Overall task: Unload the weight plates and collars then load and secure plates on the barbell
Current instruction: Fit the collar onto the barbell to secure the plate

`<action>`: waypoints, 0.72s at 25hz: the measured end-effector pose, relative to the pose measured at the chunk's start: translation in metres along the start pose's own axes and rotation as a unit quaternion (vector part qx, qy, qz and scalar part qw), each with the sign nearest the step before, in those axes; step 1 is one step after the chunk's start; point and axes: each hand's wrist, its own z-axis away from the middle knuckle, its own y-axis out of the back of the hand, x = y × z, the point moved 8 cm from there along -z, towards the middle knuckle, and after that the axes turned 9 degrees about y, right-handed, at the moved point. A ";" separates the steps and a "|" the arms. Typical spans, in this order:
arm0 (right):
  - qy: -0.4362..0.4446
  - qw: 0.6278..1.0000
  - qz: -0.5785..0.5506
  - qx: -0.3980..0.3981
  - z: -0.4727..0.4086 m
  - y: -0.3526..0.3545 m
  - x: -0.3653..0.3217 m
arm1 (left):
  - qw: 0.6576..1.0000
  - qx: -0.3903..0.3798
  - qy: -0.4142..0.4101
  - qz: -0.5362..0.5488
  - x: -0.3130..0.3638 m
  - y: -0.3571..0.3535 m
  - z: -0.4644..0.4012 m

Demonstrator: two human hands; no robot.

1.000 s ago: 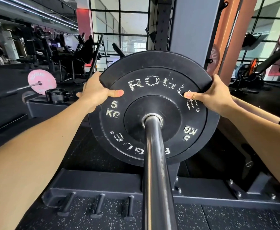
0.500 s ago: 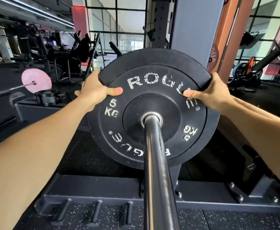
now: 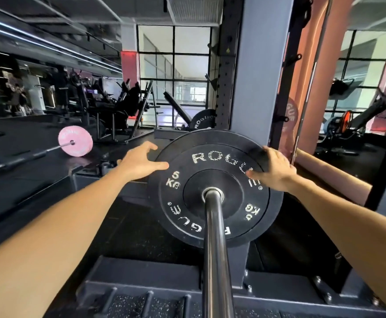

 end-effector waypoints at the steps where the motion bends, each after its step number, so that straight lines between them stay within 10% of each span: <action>1: 0.021 0.999 -0.030 -0.015 0.008 0.003 -0.014 | 1.000 -0.008 -0.004 0.007 -0.001 0.012 0.013; 18: 0.166 0.953 -0.170 -0.186 0.120 -0.072 -0.241 | 0.998 0.027 0.039 -0.041 -0.146 0.155 0.151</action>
